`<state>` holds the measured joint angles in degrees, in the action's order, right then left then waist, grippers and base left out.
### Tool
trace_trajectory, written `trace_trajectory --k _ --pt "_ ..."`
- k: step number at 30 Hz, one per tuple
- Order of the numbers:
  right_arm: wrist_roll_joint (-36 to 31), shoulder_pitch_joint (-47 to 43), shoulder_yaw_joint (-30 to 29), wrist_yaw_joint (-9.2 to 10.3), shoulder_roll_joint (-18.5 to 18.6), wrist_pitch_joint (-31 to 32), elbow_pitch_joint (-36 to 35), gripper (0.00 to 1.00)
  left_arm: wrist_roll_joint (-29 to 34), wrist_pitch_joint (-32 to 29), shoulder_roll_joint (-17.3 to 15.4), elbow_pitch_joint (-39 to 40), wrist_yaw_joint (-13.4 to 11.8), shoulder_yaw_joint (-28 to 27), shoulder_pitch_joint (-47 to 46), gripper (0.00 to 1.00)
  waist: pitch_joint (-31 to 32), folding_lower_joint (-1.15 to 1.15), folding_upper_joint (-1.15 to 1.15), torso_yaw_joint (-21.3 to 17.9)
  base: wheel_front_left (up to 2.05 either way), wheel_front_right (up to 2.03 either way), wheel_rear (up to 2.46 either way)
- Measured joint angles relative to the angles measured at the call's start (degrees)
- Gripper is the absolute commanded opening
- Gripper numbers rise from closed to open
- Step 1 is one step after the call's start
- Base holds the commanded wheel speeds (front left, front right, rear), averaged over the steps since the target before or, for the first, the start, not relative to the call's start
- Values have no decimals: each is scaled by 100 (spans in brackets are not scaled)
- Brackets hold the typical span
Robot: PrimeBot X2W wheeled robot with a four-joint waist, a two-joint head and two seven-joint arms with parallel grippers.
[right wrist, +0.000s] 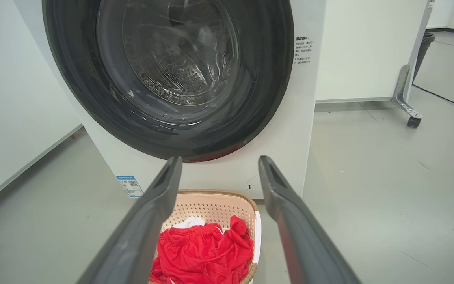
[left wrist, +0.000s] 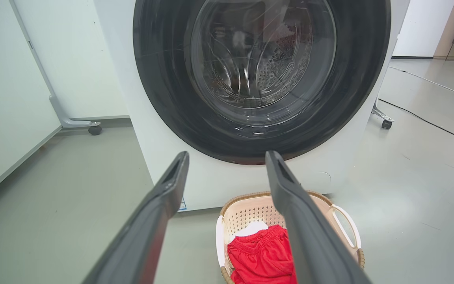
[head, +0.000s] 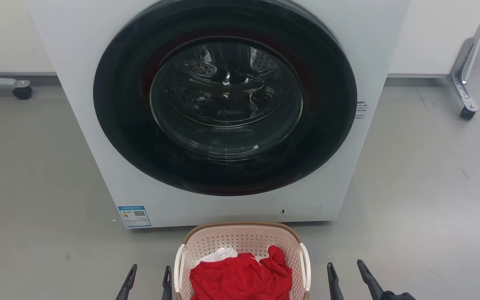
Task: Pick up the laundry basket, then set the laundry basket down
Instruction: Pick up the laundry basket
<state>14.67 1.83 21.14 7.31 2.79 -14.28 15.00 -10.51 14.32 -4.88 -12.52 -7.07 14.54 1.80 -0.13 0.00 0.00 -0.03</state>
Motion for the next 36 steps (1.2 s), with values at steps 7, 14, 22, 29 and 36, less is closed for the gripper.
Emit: trace_trajectory --k 7,14,22,29,36 --pt "0 -6 -55 0 0 0 -135 100 0 0 5 76 1 -60 18 100 -230 0 0 18 0 0 0" --pt "0 255 -224 0 -1 -1 -161 100 2 0 -3 81 10 -114 -187 100 -610 0 0 26 0 0 0" --pt "-27 842 -348 -10 2 -1 80 100 19 15 -16 -134 58 -153 -788 100 -1127 -2 0 14 0 0 0" --pt "-53 1428 -420 -76 8 -1 402 100 29 15 -5 -461 109 -165 -1360 100 -1694 -2 -1 -11 0 0 0" --pt "-59 1990 -423 -163 18 -2 791 100 53 15 10 -779 155 -164 -1957 100 -2278 -2 -1 -37 0 0 0"
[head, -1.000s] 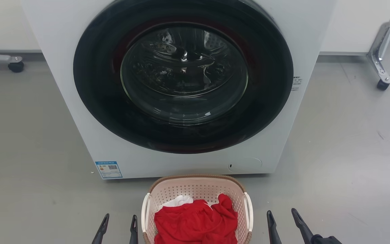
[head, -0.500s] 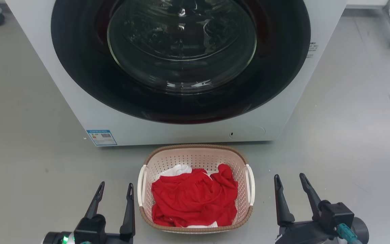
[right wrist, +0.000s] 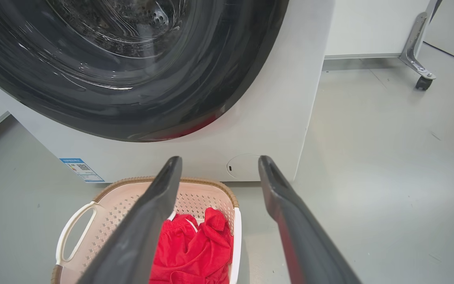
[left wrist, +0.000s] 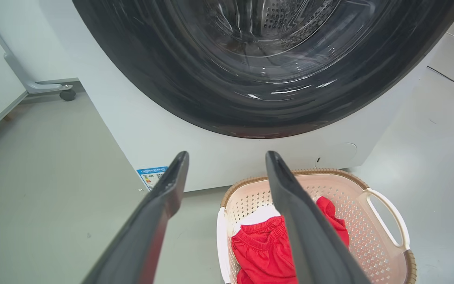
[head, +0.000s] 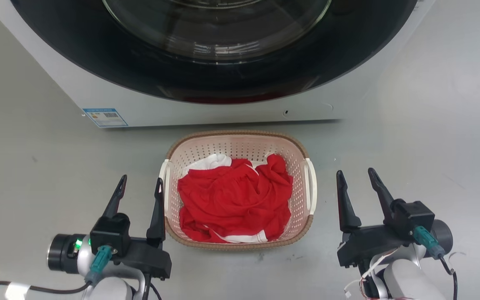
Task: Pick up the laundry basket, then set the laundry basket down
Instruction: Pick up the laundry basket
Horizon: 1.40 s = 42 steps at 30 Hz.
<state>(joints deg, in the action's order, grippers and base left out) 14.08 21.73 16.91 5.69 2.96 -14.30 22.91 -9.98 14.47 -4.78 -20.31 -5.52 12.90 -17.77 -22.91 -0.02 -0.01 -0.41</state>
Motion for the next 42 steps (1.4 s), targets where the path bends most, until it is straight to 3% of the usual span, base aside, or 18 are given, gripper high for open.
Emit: trace_trajectory --k 26,42 --pt "-16 1878 -190 -67 36 -41 1340 100 -51 -25 127 -1482 47 -158 -1926 100 -2184 1 -1 9 0 0 0" --pt "63 2389 123 -67 54 -41 2154 100 -111 -26 190 -2519 137 -110 -2492 100 -2828 2 0 100 0 0 0"
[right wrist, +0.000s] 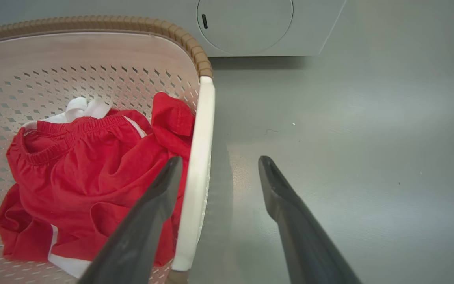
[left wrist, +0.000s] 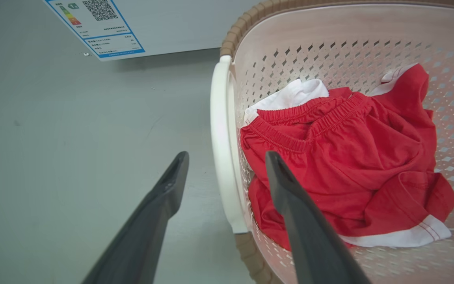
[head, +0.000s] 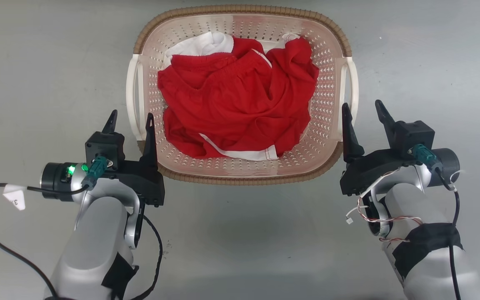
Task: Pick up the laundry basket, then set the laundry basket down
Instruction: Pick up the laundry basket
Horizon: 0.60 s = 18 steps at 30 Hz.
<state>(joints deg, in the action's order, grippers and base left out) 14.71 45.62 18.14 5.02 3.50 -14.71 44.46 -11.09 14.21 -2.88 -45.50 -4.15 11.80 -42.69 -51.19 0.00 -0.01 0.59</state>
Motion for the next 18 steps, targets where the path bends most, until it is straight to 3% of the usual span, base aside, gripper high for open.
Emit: trace_trajectory --k 18 --pt "455 656 590 8 11 0 765 100 -155 -211 88 -879 169 126 -759 100 -292 0 1 112 0 0 0"
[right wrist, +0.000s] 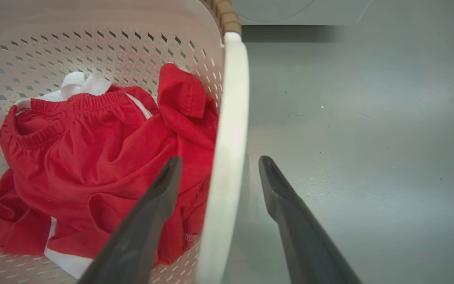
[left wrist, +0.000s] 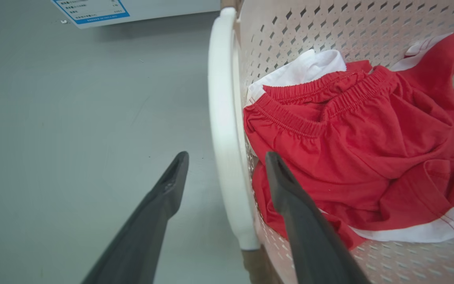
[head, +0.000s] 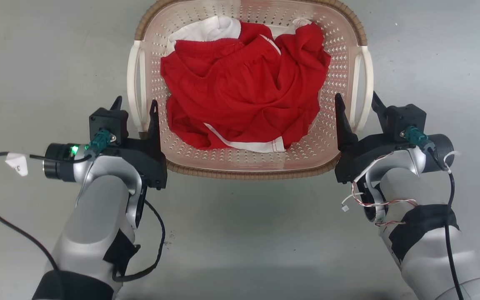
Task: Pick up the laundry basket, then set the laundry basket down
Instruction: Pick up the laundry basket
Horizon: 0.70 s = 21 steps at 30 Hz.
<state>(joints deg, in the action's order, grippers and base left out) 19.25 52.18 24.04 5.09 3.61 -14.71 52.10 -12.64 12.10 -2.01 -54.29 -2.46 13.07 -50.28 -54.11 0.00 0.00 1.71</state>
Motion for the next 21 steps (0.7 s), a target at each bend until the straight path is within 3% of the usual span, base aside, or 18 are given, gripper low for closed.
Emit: trace_trajectory --k 18,19,20,21 --pt "477 389 423 75 8 158 424 100 -68 -93 34 -572 101 159 -466 98 -170 0 0 71 0 0 0" --pt "521 391 445 96 8 158 436 92 -80 -93 35 -600 102 160 -486 87 -178 0 0 73 0 0 0" --pt "559 393 470 96 8 159 450 92 -94 -93 35 -627 103 162 -503 67 -185 0 0 76 0 0 0" --pt "580 396 497 96 9 159 461 77 -99 -93 35 -655 105 167 -516 45 -192 1 0 78 0 0 0"
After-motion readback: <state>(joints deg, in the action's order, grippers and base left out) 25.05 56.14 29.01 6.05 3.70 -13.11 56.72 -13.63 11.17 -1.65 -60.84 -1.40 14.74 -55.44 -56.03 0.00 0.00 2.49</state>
